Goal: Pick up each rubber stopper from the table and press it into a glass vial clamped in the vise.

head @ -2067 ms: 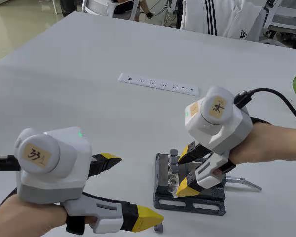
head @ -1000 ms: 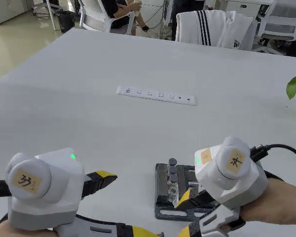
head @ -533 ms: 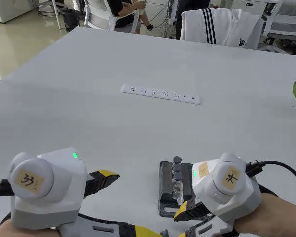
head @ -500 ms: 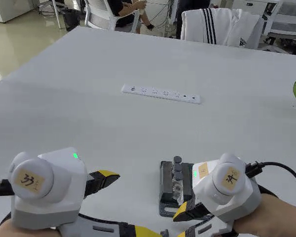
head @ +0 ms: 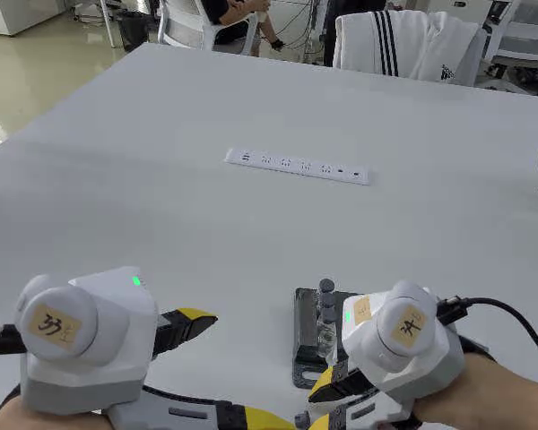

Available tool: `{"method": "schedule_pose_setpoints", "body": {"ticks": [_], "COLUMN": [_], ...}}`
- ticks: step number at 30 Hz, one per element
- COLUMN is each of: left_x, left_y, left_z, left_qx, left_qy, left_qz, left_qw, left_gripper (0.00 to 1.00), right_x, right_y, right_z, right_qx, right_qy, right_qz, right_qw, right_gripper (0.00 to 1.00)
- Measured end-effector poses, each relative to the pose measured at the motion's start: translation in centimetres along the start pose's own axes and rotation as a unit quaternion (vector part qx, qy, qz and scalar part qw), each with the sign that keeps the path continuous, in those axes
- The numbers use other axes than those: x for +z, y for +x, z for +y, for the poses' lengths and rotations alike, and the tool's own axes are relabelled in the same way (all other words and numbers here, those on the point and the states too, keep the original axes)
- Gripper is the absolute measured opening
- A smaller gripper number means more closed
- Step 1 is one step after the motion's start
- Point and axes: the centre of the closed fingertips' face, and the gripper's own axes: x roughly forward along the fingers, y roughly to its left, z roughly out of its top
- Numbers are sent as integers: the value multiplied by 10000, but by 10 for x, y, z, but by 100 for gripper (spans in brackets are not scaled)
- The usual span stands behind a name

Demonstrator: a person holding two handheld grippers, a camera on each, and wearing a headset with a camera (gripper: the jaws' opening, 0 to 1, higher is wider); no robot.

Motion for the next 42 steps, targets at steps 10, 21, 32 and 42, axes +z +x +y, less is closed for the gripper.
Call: {"method": "schedule_pose_setpoints", "body": {"ticks": [10,21,32,42], "left_x": [1,-2,-1,-6], "left_y": [-1,-2,1,6], "left_z": [2,3,0,1], "left_qx": [17,2,-34,-31], "left_qy": [14,-39,-19,-274], "left_qz": [-31,-9,23,30], "left_qw": [10000,10000,10000,9996], "left_gripper": [87,86,86,85], "right_x": [-6,-10,-10,-8], "right_y": [11,21,20,10], "right_z": [2,1,1,-1], "right_qx": [48,104,69,-80], "right_qy": [-39,-72,-41,12], "right_qz": [103,198,123,-37], "right_qw": [9999,9997,9999,10000], "right_gripper": [16,11,9,8]}}
